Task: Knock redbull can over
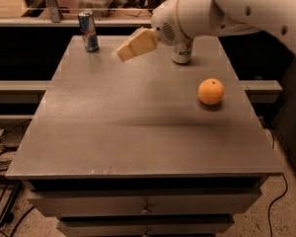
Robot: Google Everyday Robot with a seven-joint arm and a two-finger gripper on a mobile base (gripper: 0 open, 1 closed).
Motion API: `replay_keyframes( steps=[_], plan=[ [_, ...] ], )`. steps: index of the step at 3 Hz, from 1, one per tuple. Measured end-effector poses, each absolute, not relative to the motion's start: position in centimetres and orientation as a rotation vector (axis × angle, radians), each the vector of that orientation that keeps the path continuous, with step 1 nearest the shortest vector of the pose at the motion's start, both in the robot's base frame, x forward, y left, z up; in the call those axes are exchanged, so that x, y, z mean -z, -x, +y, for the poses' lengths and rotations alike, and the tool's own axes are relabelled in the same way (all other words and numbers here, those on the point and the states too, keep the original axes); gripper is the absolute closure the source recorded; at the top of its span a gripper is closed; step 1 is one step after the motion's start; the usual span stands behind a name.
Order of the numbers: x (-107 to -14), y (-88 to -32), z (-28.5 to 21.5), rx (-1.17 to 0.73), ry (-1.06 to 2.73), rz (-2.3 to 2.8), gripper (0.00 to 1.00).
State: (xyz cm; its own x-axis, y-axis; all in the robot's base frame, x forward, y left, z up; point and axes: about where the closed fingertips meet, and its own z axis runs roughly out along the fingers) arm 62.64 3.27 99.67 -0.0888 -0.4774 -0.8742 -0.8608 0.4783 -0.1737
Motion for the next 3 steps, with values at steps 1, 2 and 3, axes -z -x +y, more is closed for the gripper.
replay_keyframes(
  steps=[1, 2, 3],
  plan=[
    [-96.9, -68.8, 10.5, -0.573, 1.119, 1.702, 0.00],
    [-96.9, -68.8, 10.5, -0.573, 1.119, 1.702, 0.00],
    [-96.3, -69.6, 11.7, -0.605, 1.067, 1.696, 0.00]
  ],
)
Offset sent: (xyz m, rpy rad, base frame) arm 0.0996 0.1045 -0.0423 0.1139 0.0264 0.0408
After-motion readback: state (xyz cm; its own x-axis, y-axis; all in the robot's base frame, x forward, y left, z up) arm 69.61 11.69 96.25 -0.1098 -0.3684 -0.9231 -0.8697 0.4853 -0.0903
